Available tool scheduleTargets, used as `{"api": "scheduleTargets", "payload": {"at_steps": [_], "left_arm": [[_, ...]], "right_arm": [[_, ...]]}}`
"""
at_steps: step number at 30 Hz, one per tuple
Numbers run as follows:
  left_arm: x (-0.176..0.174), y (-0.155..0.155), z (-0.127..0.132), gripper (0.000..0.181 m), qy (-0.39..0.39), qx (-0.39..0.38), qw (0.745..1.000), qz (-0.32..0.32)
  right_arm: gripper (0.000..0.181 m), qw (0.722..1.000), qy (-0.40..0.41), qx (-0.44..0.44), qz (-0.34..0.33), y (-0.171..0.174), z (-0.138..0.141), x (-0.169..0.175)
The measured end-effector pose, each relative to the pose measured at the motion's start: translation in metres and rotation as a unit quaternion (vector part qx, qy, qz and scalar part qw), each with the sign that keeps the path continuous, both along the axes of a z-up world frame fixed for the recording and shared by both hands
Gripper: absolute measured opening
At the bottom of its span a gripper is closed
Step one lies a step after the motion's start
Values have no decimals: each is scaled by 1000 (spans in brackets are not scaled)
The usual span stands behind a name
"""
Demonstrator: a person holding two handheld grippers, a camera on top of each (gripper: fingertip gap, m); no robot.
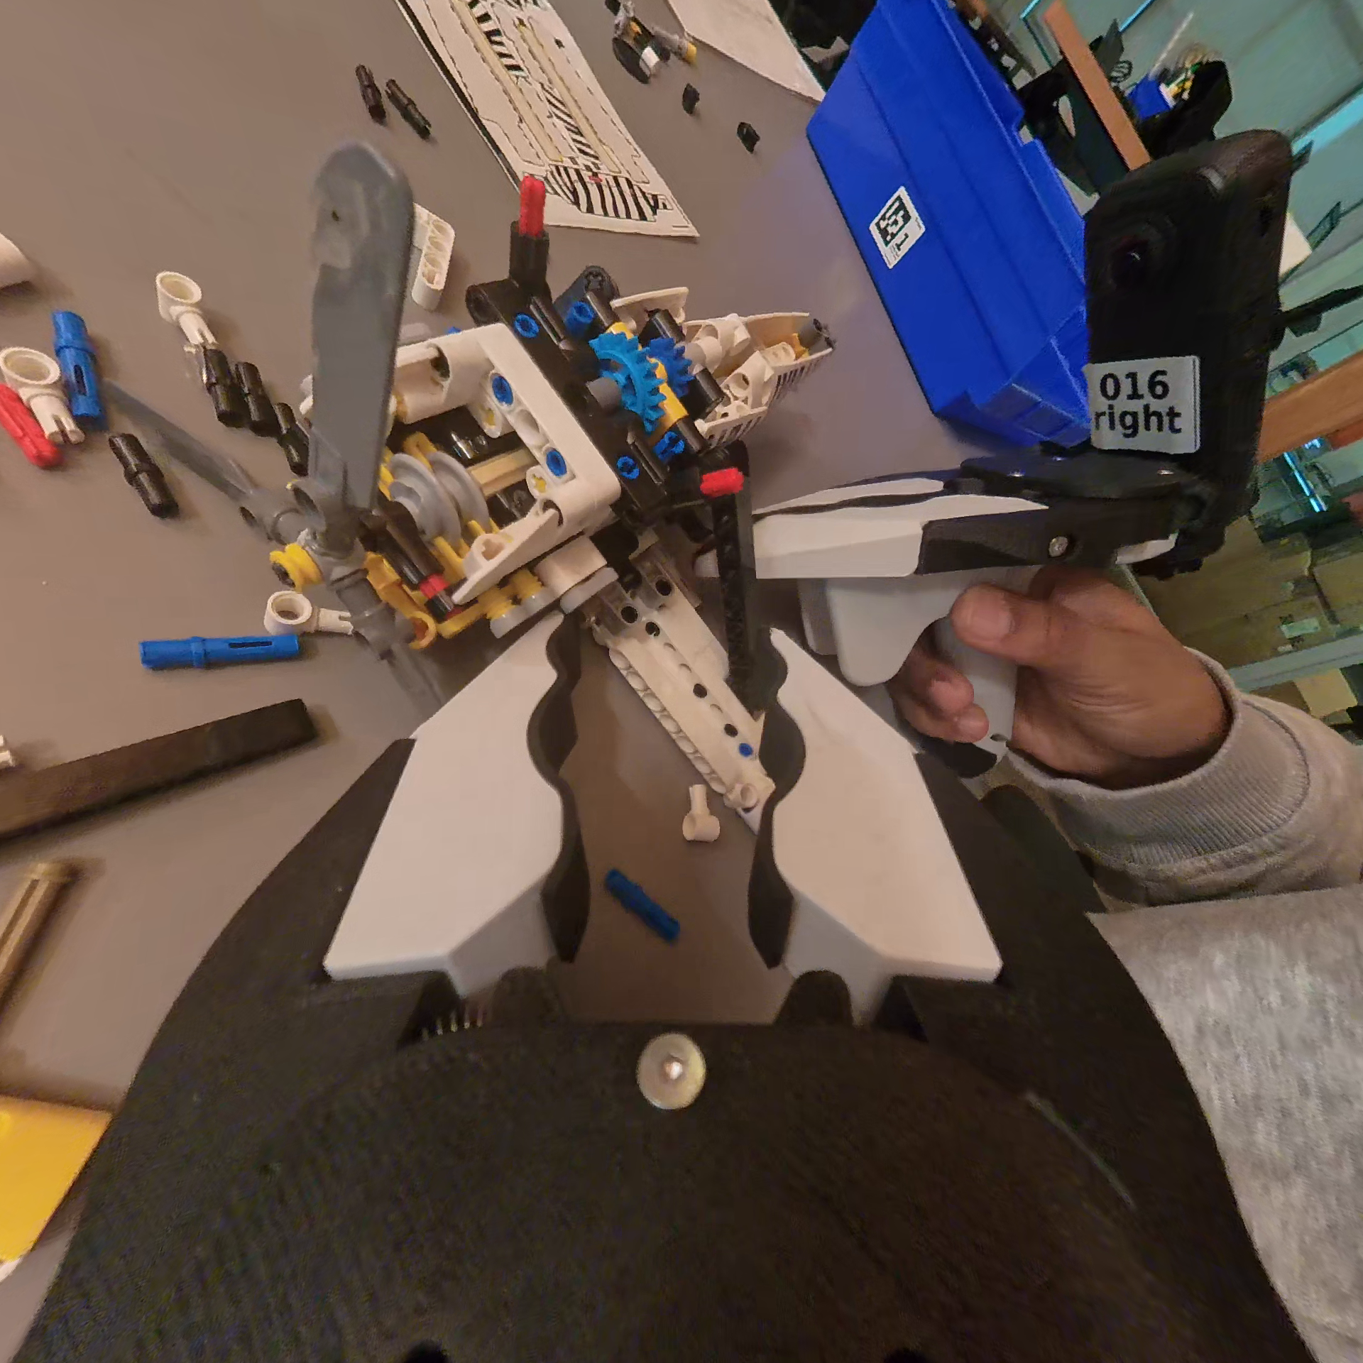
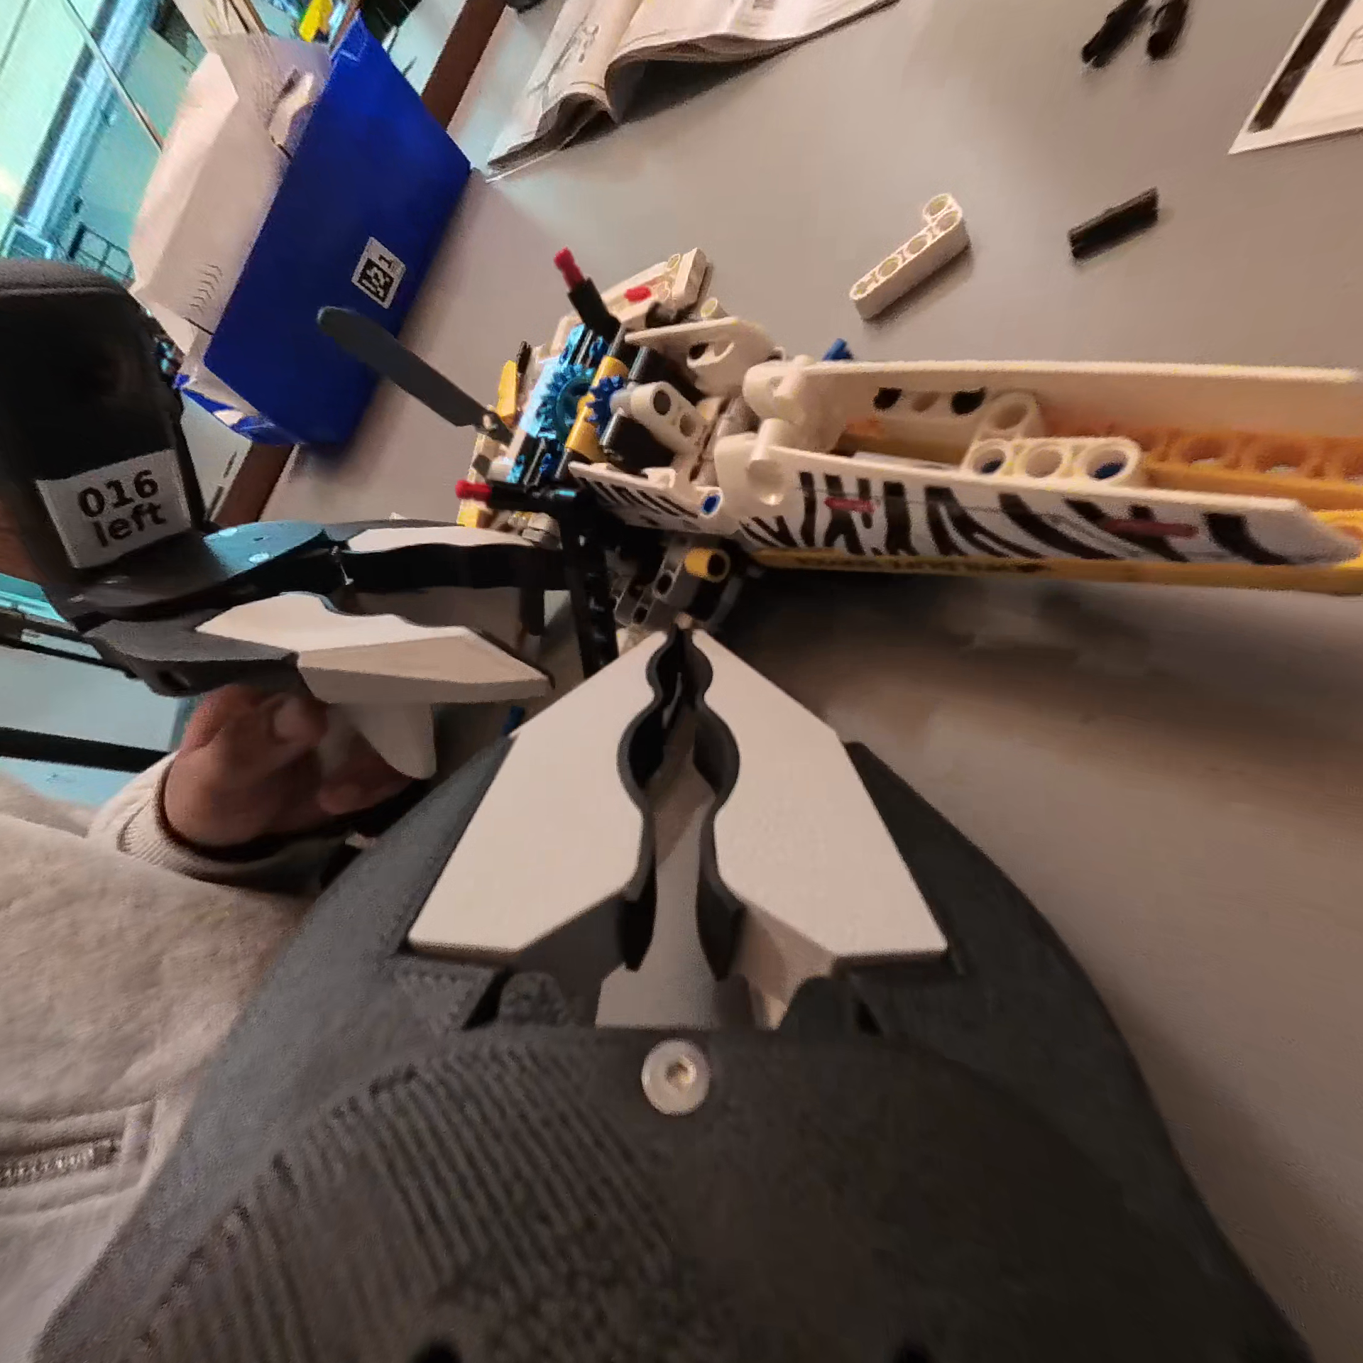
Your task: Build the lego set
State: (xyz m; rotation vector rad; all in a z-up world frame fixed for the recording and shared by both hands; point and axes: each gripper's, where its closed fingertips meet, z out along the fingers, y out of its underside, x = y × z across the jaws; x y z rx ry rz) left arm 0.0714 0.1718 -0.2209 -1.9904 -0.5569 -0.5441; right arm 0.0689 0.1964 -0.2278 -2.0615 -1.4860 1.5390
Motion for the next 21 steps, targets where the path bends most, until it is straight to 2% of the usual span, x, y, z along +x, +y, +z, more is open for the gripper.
{"api": "scheduleTargets", "payload": {"at_steps": [6, 11, 18, 21], "left_arm": [[1, 2, -2, 46, 12, -10, 1000, -4], [1, 3, -6, 47, 10, -22, 1000, -9], [0, 3, -5, 47, 1, -17, 1000, -9], [-8, 1, -2, 47, 5, -8, 1000, 19]], "right_arm": [[0, 987, -18, -143, -76, -2, -3, -8], [0, 986, -11, -128, -107, 0, -3, -11], [0, 988, -14, -126, -91, -3, -4, -10], [0, 990, -14, -109, -85, -4, -4, -10]]}}
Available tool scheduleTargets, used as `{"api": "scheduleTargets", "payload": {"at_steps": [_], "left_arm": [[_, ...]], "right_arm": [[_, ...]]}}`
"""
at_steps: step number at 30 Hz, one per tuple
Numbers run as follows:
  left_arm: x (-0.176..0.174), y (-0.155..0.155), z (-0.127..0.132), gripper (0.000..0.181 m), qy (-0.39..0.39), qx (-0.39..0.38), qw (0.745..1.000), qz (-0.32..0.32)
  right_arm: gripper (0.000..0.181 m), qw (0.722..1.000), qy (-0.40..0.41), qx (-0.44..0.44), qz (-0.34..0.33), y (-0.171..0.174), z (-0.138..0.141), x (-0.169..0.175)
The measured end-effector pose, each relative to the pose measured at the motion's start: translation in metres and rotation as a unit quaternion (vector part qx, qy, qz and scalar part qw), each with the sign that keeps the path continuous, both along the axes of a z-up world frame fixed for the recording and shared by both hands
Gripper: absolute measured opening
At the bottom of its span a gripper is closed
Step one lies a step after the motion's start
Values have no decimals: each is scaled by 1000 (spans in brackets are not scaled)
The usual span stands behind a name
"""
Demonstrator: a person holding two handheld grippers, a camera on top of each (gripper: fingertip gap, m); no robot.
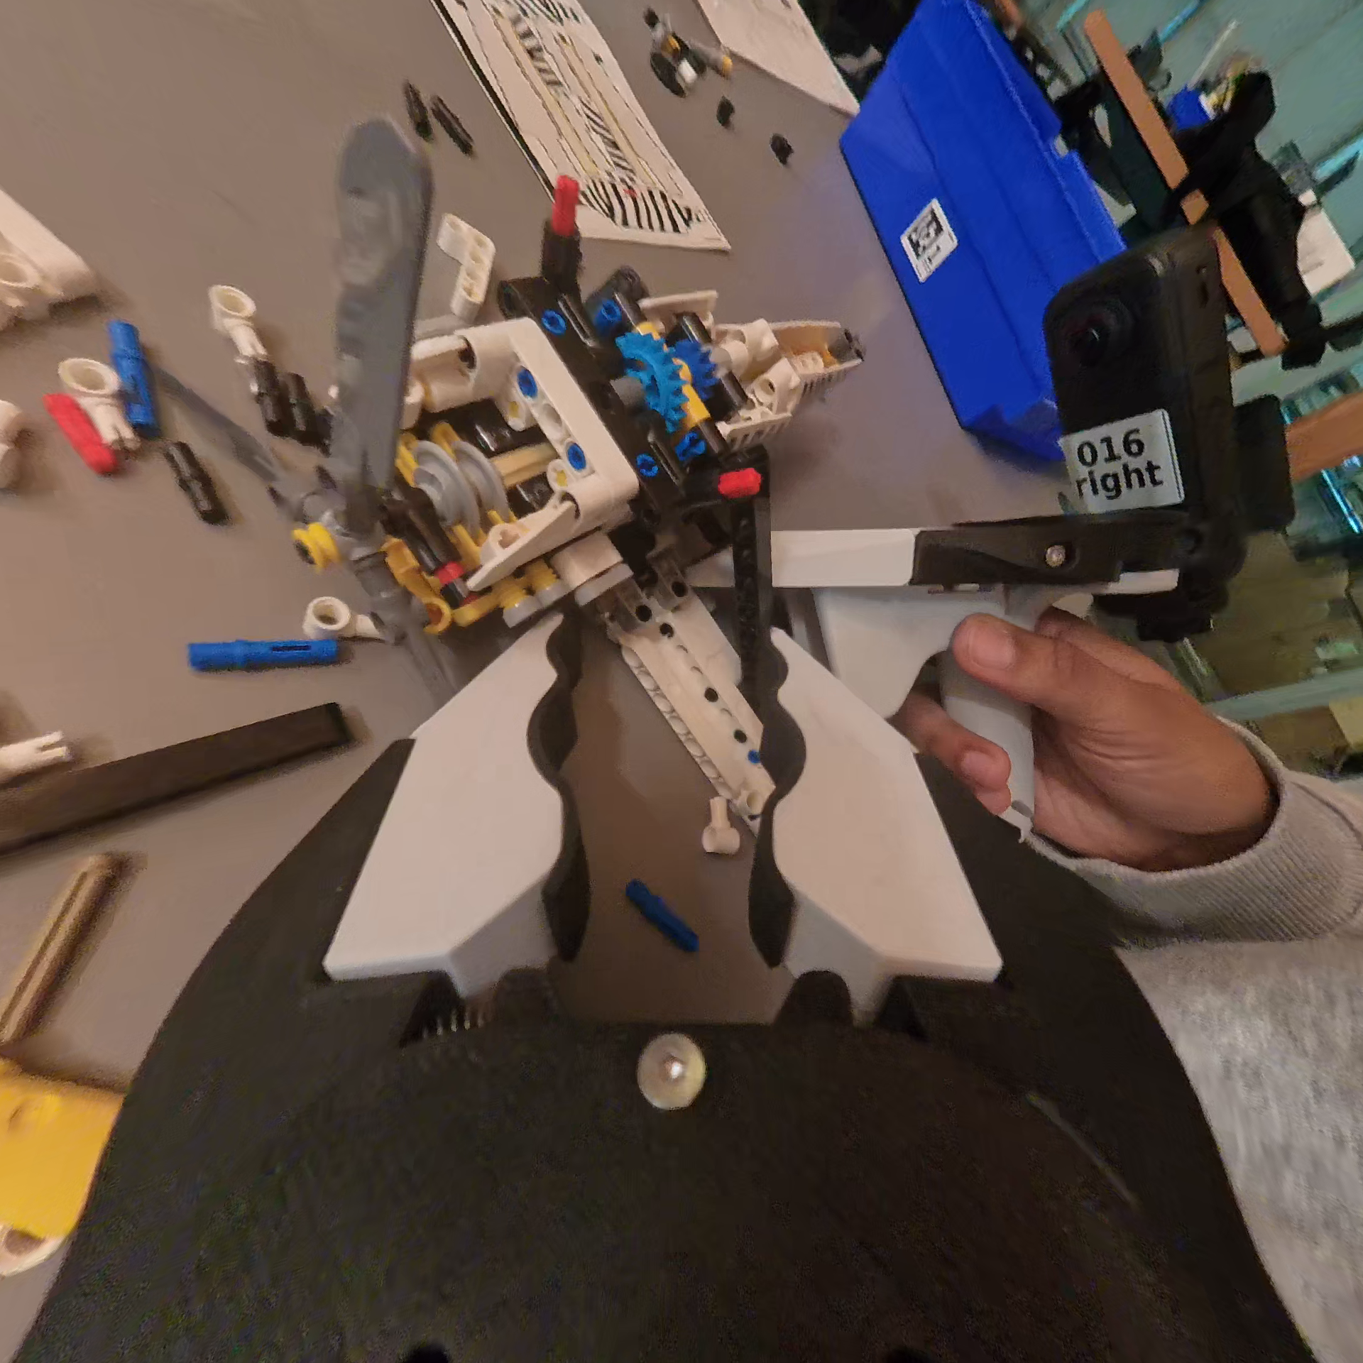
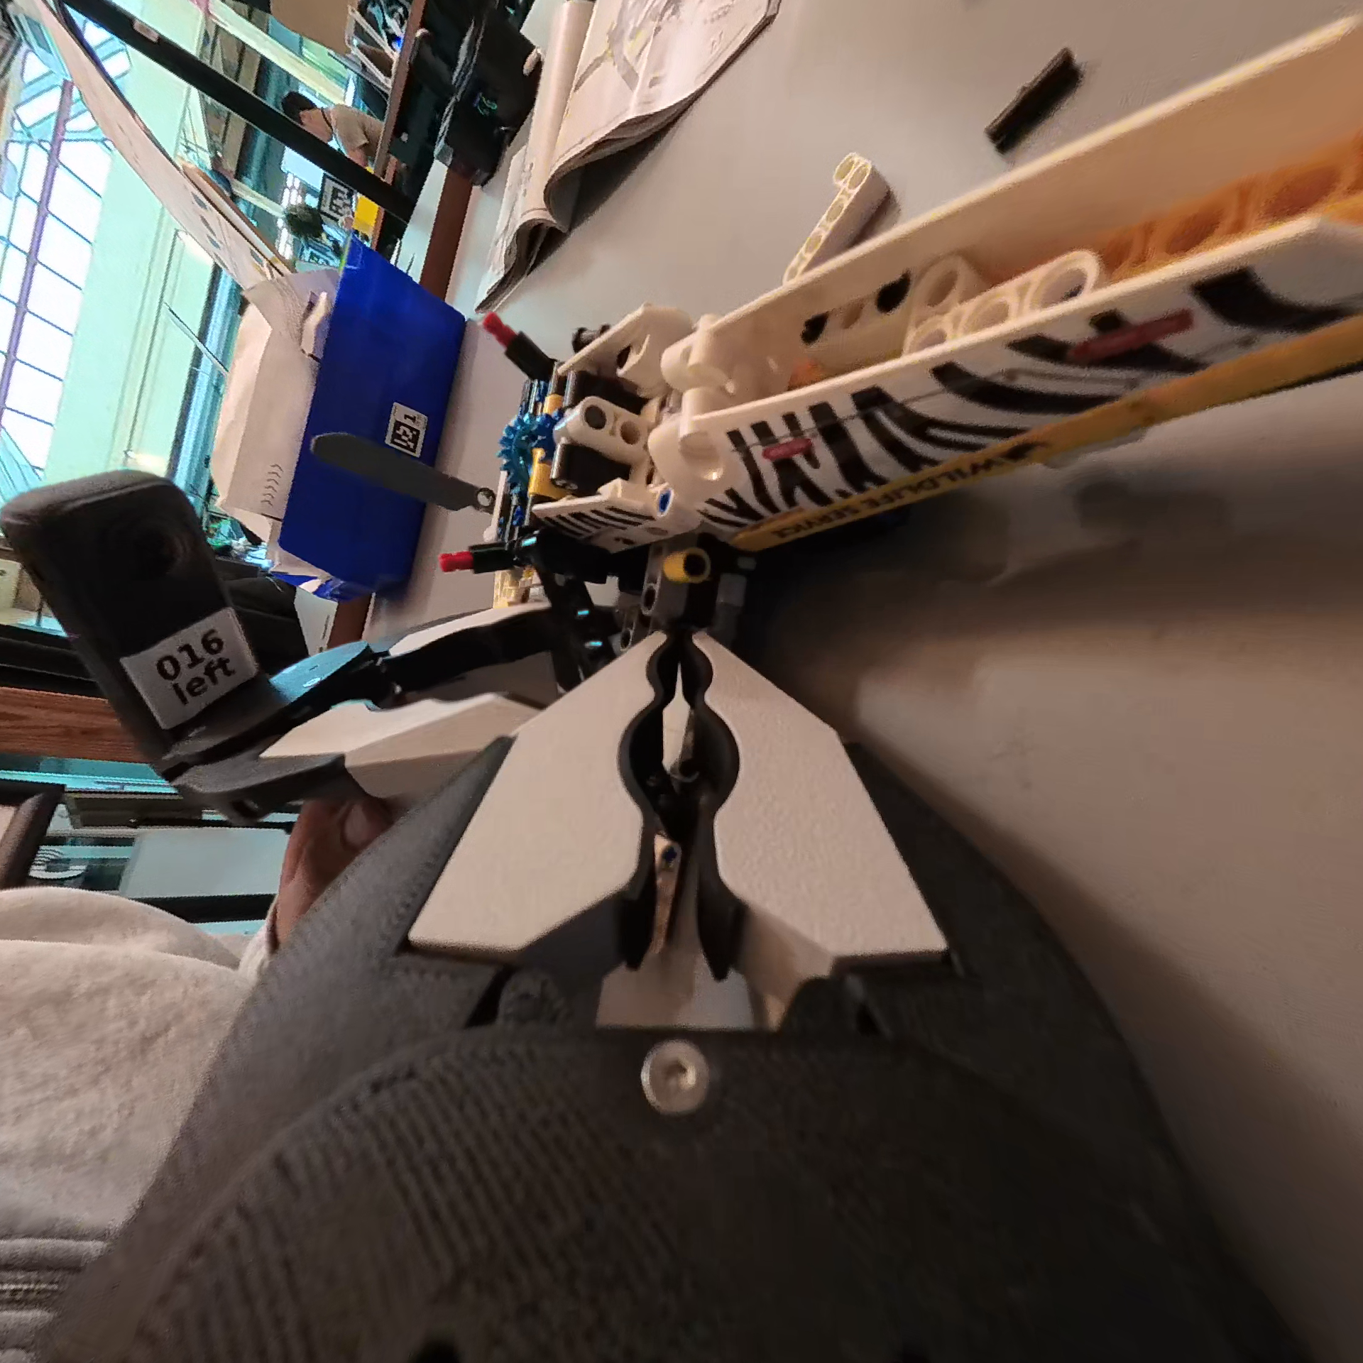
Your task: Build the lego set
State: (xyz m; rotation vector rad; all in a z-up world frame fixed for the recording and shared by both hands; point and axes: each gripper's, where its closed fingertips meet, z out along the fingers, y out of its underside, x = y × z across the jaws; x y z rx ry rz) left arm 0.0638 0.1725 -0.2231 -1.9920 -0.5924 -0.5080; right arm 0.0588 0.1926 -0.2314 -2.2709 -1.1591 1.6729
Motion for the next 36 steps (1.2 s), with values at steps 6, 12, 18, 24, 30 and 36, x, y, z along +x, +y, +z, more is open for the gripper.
{"api": "scheduleTargets", "payload": {"at_steps": [6, 12, 18, 24, 30, 36], "left_arm": [[0, 0, 1, 48, -13, 7, 1000, -4], [-4, -2, 3, 39, -23, 16, 1000, 2], [-9, -2, -3, 29, -7, -9, 1000, 13], [-12, 0, -9, 19, 2, -33, 999, 18], [-13, 2, -10, 18, -1, -35, 999, 16], [-14, 4, -10, 18, 2, -37, 999, 8]], "right_arm": [[0, 999, 11, 26, 41, -5, 3, 8], [49, 962, 130, 218, 101, 0, 40, 34], [88, 912, 149, 324, 205, -34, 34, 36], [88, 870, 119, 383, 286, -38, 11, 29], [93, 821, 95, 462, 322, -42, -7, 23], [94, 813, 91, 474, 324, -43, -9, 18]]}}
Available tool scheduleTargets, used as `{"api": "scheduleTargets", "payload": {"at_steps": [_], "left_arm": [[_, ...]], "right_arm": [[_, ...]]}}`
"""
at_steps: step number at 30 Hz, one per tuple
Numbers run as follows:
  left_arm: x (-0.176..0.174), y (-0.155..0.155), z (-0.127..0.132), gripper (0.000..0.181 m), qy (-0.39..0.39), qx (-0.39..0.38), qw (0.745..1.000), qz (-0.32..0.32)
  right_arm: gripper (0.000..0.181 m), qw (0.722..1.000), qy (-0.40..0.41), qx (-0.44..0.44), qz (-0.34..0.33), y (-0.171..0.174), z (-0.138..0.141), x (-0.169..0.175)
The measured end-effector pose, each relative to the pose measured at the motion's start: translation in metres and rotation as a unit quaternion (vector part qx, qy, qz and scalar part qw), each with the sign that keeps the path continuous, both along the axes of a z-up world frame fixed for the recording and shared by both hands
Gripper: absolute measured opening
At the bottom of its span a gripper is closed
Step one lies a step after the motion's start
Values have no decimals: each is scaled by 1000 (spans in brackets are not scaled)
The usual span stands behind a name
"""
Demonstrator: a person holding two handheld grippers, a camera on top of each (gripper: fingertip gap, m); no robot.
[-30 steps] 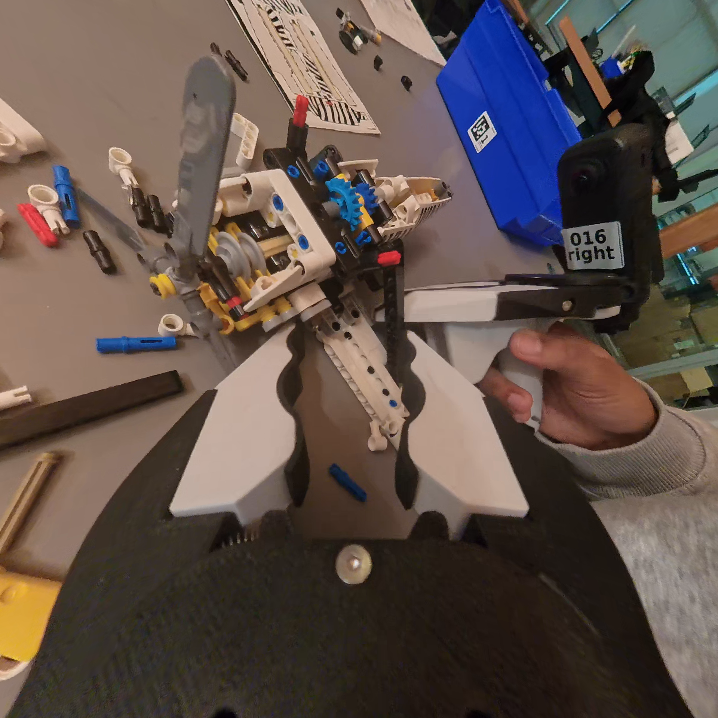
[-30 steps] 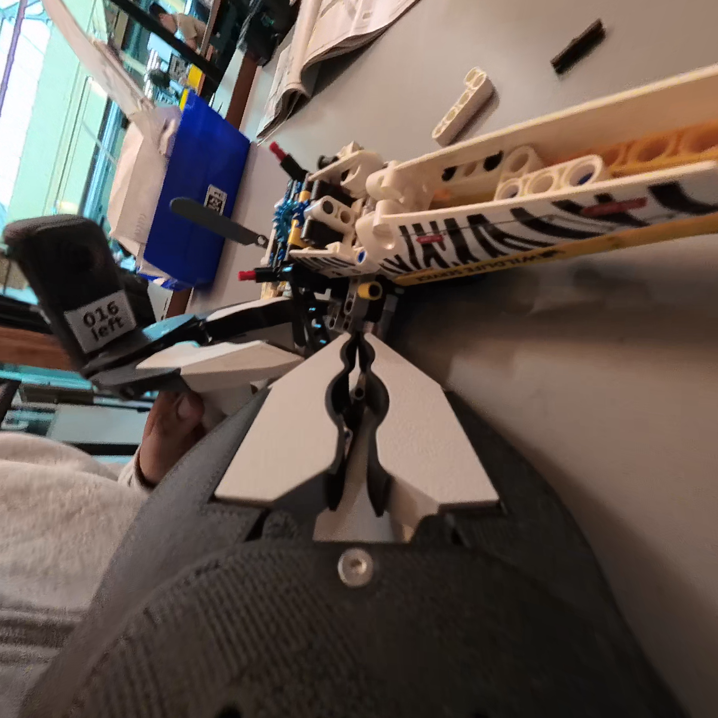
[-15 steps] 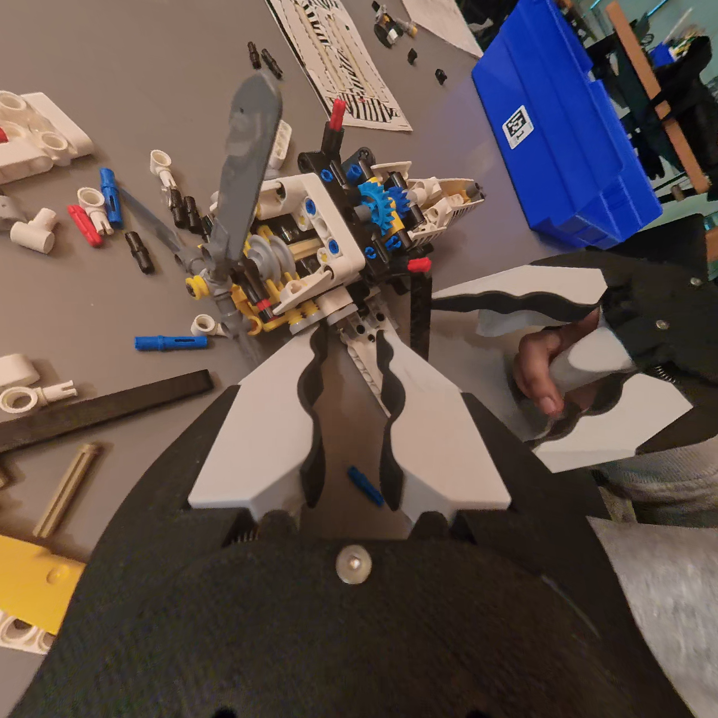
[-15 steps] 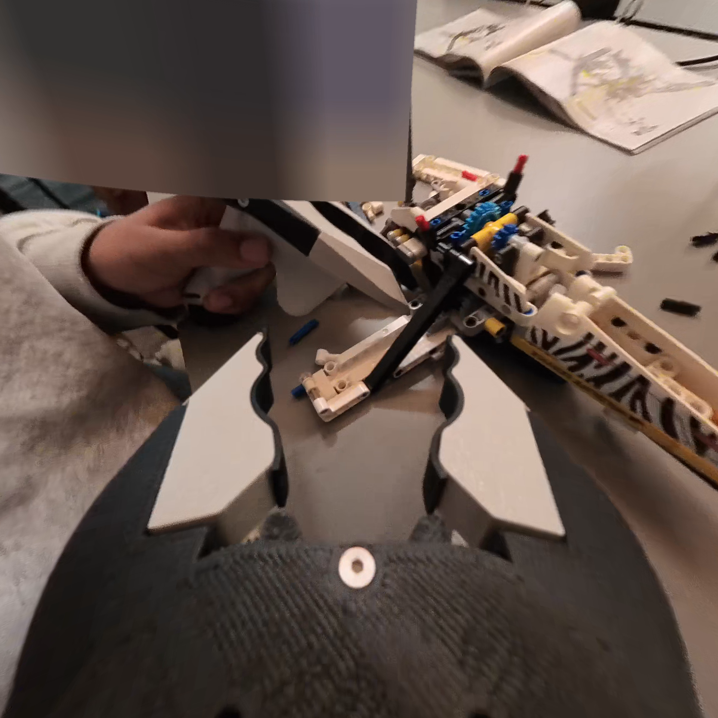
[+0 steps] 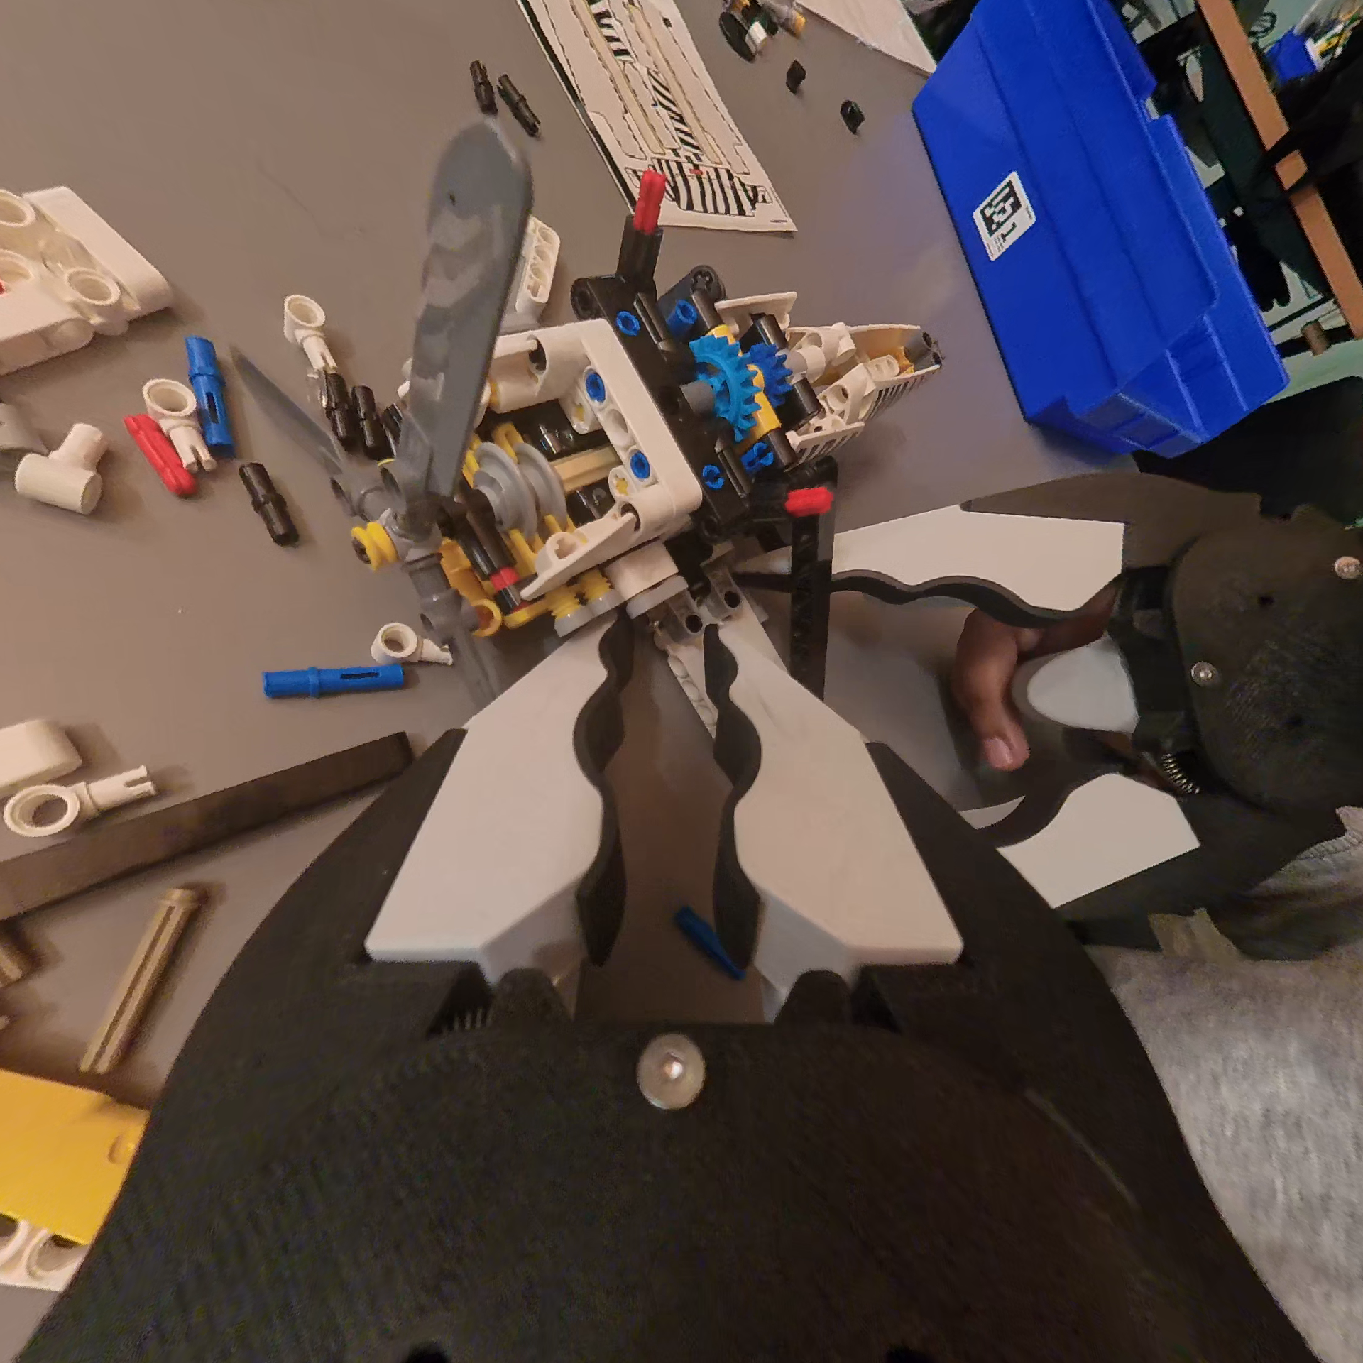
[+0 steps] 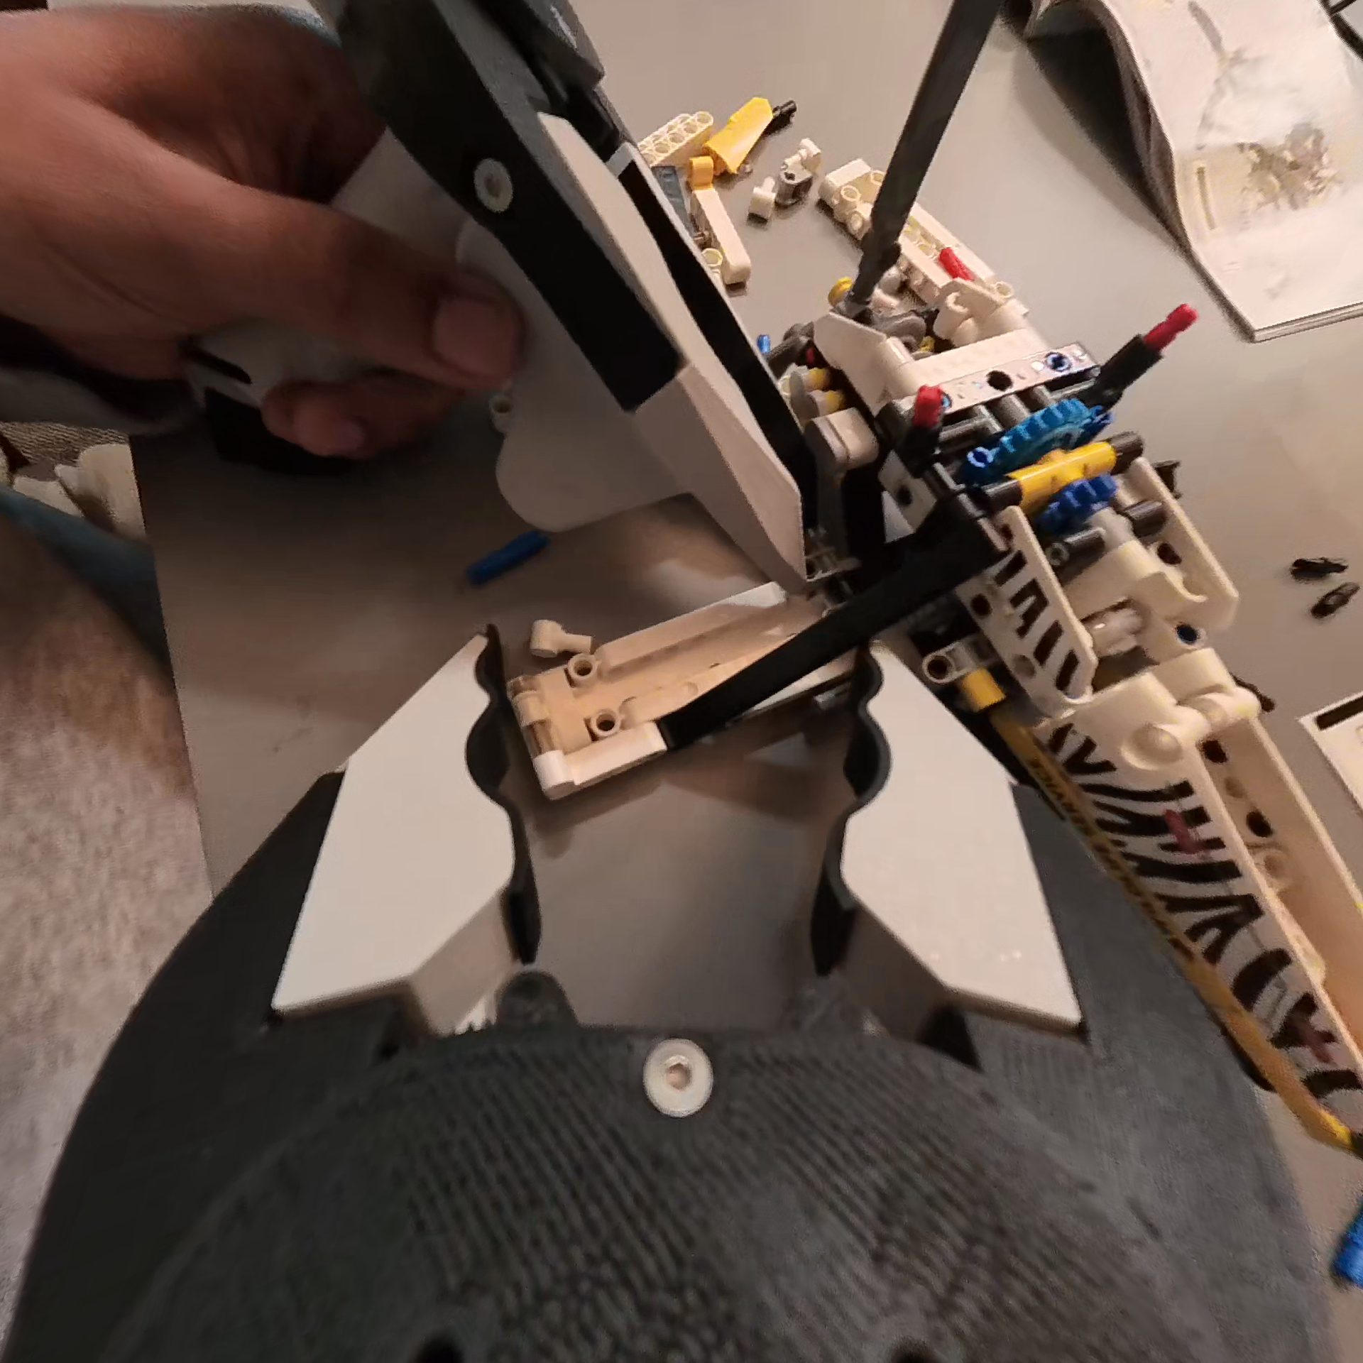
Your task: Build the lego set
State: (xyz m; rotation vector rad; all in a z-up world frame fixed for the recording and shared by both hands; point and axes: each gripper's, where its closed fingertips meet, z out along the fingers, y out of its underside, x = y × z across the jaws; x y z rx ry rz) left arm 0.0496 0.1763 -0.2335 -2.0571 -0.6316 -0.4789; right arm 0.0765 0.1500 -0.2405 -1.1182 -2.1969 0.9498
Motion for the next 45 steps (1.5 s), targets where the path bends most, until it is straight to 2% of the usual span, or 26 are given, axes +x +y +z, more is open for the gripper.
{"api": "scheduleTargets", "payload": {"at_steps": [8, 12, 18, 36, 40, 45], "left_arm": [[0, 0, -1, 18, 0, -3, 1000, -5], [-1, 0, -2, 18, 2, -7, 1000, -6], [0, 0, -3, 18, 6, -10, 1000, -5], [0, -1, -5, 18, 80, -44, 996, -11], [0, -1, -5, 18, 55, -35, 998, -12], [0, -1, -5, 18, 77, -44, 996, -13]], "right_arm": [[98, 998, -19, -61, 15, -4, 5, 0], [104, 999, -16, -39, 25, -6, 3, 0], [96, 999, -9, -23, 22, -3, 2, -2], [93, 999, -2, -2, 46, -3, 0, -1], [93, 999, -1, -2, 50, -4, 1, -1], [93, 999, -1, -1, 54, -4, 1, -1]]}}
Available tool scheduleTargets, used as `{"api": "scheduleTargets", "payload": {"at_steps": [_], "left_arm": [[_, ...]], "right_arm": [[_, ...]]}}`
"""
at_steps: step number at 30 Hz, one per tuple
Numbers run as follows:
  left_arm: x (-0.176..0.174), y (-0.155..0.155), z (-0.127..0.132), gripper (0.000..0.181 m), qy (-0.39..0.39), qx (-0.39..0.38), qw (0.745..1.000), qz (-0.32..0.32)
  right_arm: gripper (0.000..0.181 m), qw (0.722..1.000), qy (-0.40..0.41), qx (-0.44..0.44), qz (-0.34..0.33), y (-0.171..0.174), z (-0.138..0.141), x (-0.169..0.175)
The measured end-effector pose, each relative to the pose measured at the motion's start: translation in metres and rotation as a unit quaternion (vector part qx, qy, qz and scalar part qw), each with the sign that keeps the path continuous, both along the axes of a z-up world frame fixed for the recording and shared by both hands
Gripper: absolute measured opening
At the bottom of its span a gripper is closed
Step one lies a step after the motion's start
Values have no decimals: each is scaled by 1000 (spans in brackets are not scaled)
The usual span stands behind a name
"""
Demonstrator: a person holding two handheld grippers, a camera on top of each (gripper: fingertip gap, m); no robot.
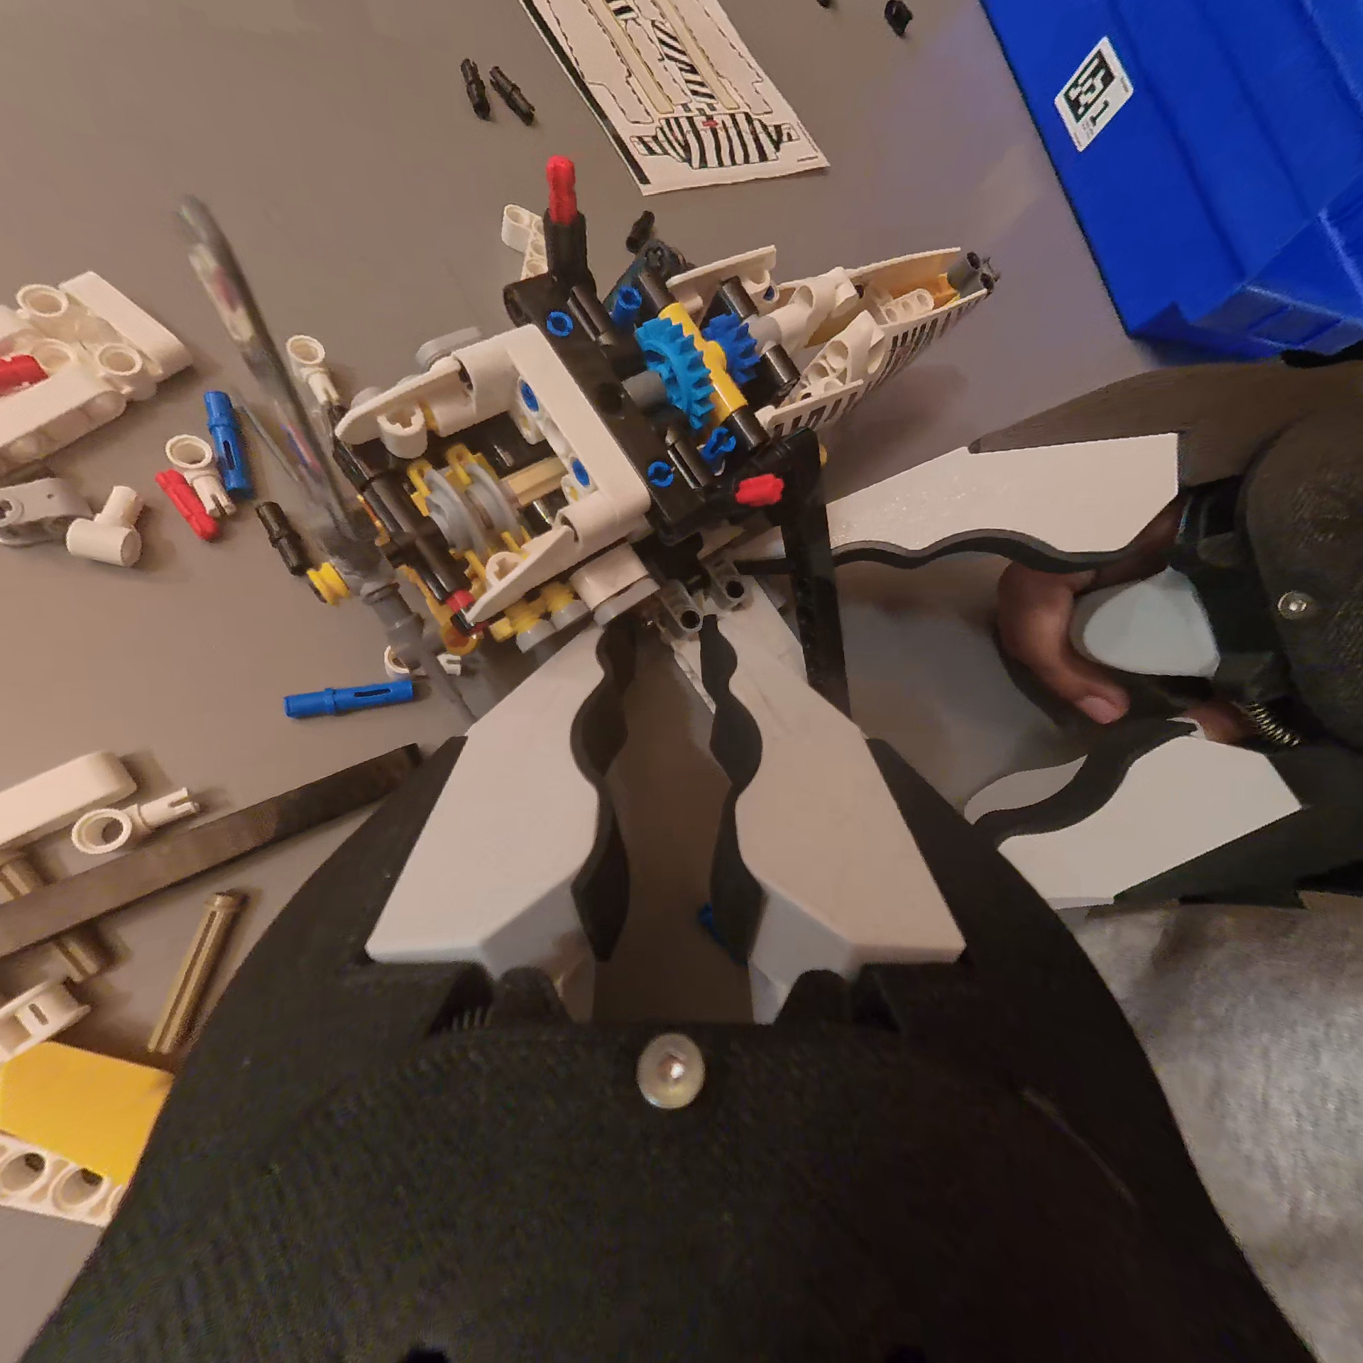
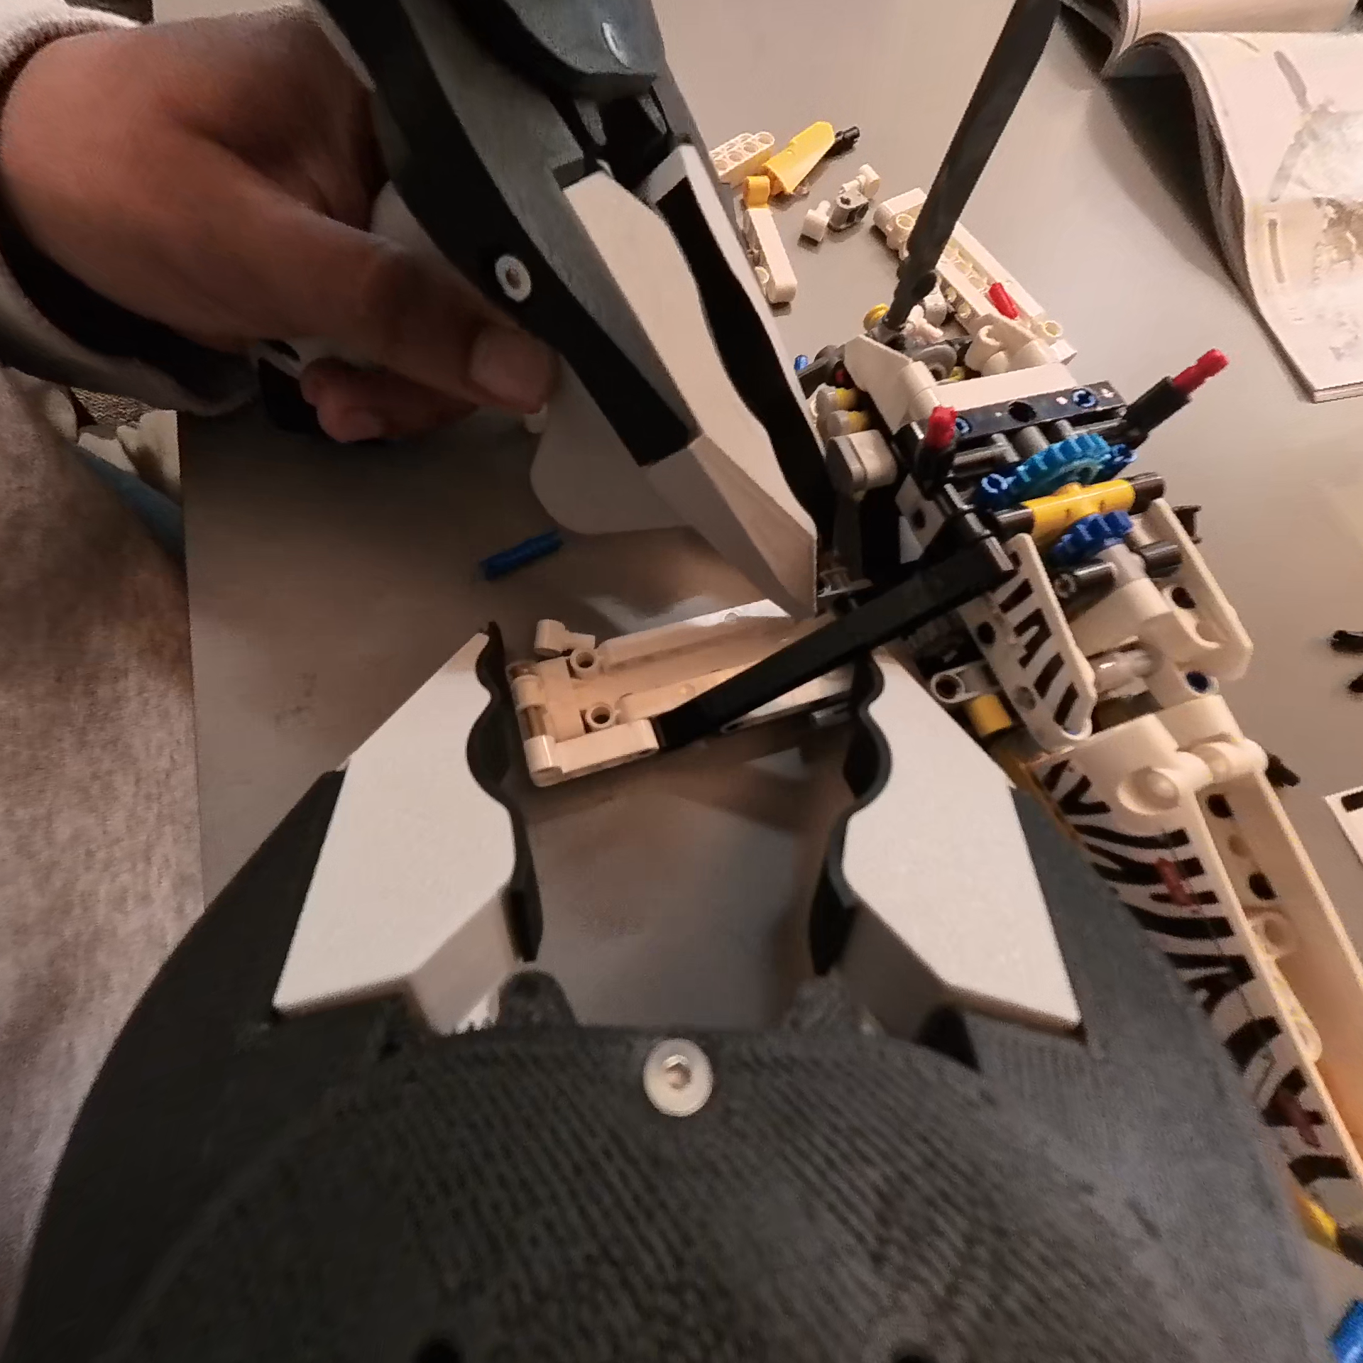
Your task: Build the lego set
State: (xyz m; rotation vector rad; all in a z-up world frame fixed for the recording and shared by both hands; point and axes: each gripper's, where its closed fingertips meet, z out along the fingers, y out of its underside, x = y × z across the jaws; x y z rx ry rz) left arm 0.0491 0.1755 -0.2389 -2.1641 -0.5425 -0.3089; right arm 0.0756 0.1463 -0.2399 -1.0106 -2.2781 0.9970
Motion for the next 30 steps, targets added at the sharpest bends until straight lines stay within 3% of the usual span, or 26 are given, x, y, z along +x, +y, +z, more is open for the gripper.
{"api": "scheduleTargets", "payload": {"at_steps": [20, 30], "left_arm": [[0, 1, 0, 17, 18, -8, 1000, -8], [-1, 1, -2, 16, 79, -34, 996, -16]], "right_arm": [[93, 1000, -1, 1, 3, 0, 0, 1], [93, 1000, -5, 7, 9, 0, 0, 2]]}}
